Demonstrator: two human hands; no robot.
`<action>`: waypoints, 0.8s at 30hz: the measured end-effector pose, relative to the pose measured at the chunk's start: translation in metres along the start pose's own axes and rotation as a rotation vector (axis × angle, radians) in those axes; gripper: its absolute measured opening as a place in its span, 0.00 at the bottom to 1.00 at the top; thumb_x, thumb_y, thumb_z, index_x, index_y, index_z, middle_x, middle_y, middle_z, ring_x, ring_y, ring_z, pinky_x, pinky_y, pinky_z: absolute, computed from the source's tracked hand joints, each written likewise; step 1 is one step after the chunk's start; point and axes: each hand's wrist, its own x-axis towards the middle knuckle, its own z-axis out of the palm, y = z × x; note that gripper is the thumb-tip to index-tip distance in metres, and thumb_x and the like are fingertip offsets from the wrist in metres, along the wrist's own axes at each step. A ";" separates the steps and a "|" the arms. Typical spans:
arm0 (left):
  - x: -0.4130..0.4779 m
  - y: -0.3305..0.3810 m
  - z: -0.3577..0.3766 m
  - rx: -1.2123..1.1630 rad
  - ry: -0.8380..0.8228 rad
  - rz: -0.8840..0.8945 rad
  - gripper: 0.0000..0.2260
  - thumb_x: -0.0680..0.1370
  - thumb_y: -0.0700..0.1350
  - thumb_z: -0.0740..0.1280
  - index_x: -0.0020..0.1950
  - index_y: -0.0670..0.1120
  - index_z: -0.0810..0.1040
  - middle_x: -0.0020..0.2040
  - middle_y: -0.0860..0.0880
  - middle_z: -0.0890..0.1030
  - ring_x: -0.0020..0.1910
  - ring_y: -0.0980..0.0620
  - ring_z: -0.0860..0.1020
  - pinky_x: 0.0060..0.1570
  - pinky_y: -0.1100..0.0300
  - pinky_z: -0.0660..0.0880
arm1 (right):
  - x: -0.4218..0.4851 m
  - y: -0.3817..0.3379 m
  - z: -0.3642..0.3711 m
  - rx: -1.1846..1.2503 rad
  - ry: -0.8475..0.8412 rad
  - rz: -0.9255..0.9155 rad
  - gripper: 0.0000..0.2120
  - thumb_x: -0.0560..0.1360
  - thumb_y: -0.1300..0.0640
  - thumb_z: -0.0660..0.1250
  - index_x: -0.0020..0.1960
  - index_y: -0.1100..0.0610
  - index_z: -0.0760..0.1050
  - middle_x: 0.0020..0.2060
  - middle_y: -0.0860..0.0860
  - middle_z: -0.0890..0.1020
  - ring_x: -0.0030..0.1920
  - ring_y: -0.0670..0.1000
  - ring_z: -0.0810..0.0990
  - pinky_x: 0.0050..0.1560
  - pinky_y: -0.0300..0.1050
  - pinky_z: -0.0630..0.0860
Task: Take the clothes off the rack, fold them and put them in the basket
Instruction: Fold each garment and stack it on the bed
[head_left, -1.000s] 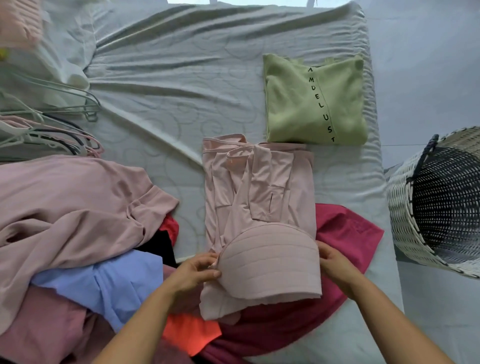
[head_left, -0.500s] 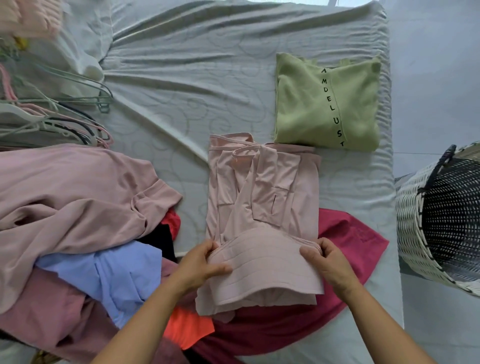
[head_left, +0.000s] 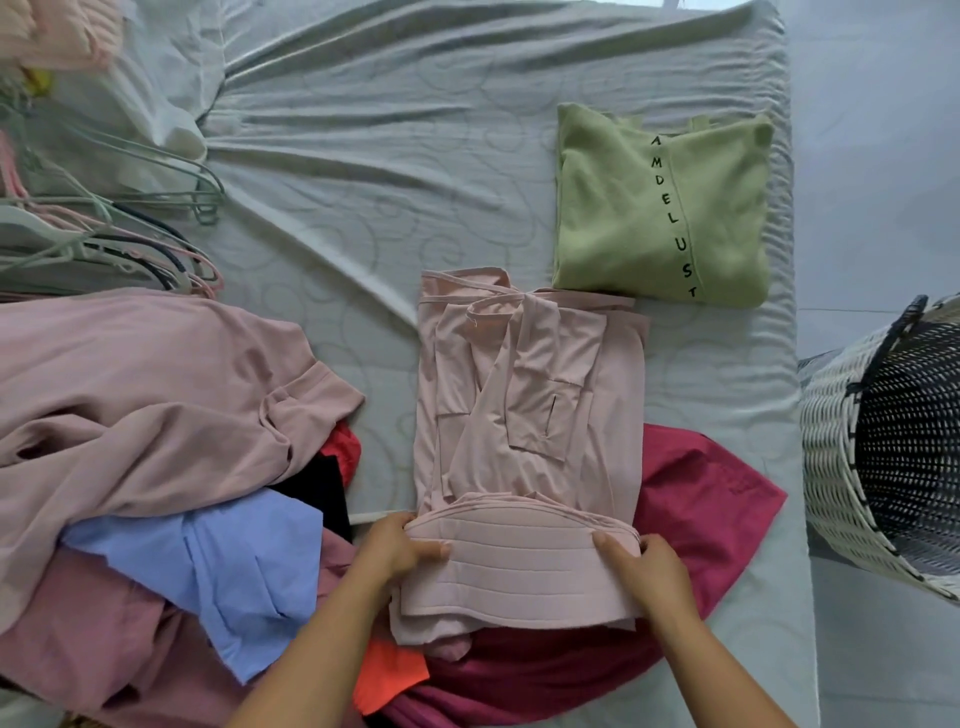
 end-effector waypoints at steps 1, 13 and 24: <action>-0.002 0.003 -0.002 -0.045 -0.036 -0.006 0.21 0.62 0.41 0.79 0.51 0.40 0.76 0.48 0.42 0.80 0.45 0.47 0.77 0.48 0.55 0.75 | 0.002 0.001 -0.002 0.041 -0.032 -0.002 0.21 0.72 0.48 0.70 0.52 0.66 0.74 0.51 0.60 0.80 0.49 0.59 0.77 0.45 0.48 0.70; 0.003 0.034 -0.022 0.008 -0.025 0.098 0.24 0.73 0.45 0.71 0.58 0.51 0.58 0.47 0.46 0.76 0.45 0.47 0.77 0.44 0.56 0.73 | 0.015 -0.043 -0.050 0.385 -0.354 0.116 0.08 0.76 0.59 0.66 0.48 0.65 0.76 0.42 0.60 0.83 0.39 0.54 0.78 0.40 0.46 0.74; -0.002 0.008 -0.004 0.048 0.084 -0.015 0.17 0.72 0.53 0.72 0.51 0.44 0.71 0.47 0.47 0.77 0.45 0.50 0.75 0.41 0.61 0.69 | 0.007 -0.007 -0.012 -0.049 -0.057 0.000 0.18 0.74 0.42 0.65 0.40 0.57 0.69 0.37 0.51 0.75 0.39 0.52 0.73 0.38 0.45 0.65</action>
